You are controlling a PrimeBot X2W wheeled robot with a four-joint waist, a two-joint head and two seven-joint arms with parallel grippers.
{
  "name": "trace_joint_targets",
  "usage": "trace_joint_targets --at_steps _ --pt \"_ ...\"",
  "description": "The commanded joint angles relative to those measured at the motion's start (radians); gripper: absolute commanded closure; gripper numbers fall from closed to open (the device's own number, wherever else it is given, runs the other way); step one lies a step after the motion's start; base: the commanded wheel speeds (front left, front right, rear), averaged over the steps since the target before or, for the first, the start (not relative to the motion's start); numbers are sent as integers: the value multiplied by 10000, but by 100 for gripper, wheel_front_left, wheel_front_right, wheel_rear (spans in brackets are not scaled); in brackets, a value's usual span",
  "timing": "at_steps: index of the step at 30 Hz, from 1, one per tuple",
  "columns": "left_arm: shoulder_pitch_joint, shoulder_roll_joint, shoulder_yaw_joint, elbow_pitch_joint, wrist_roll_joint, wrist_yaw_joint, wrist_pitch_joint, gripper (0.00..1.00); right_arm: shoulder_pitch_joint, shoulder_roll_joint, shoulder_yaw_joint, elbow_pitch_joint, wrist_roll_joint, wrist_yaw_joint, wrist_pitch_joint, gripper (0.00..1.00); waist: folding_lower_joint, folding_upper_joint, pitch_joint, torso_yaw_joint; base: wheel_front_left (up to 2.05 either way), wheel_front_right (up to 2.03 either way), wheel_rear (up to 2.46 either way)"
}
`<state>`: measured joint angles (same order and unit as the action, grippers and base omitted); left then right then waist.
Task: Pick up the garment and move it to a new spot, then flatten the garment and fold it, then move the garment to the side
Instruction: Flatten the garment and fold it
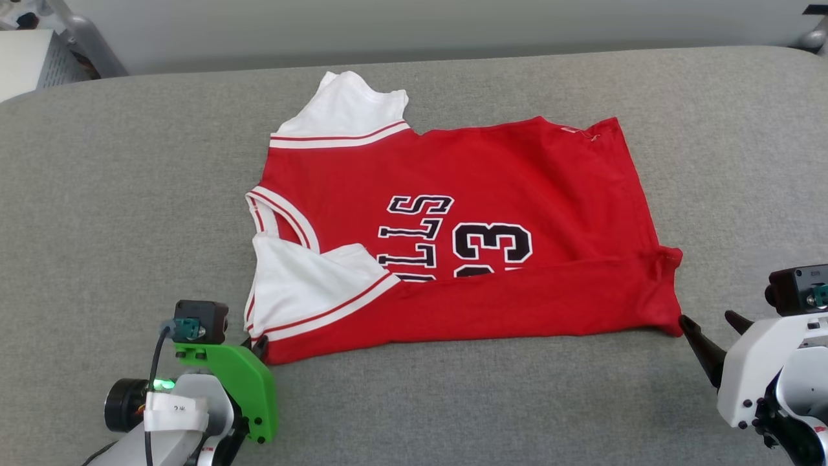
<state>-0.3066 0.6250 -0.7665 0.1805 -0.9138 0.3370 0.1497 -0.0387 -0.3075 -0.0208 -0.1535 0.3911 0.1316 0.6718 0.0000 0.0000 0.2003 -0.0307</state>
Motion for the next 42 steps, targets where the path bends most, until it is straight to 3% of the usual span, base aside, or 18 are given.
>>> trace_joint_targets --at_steps 1,10,22,23,24,25,26,42 --pt "48 32 73 -90 13 -51 -97 100 -29 79 -65 162 -113 -9 -11 0 0 0 -178 201 0 0 0" --pt "-336 427 211 -1691 524 144 -433 100 -844 646 -454 1627 -867 -9 285 0 0 0 79 555 0 0 0" --pt "-507 596 166 -2028 684 37 -480 100 -1361 1026 -217 3200 -1463 -9 220 0 0 0 538 762 0 0 0" --pt "-518 610 160 -1998 693 23 -480 100 -1346 1029 -160 3302 -1413 -9 297 5 0 0 546 768 0 0 0" --pt "-533 622 142 -1961 703 4 -465 100 -1324 1026 -100 3408 -1345 -9 401 53 0 0 547 773 0 0 0" --pt "-541 620 127 -1935 696 -19 -446 100 -1308 1017 -74 3471 -1303 -9 462 83 0 0 538 776 0 0 0" --pt "-543 606 109 -1898 662 -55 -415 100 -1295 997 -48 3522 -1266 -9 497 100 0 0 508 779 0 0 0" --pt "263 676 -160 -1037 50 -280 -41 100 -897 190 -594 3194 -880 -9 443 100 0 0 -651 585 0 0 0"
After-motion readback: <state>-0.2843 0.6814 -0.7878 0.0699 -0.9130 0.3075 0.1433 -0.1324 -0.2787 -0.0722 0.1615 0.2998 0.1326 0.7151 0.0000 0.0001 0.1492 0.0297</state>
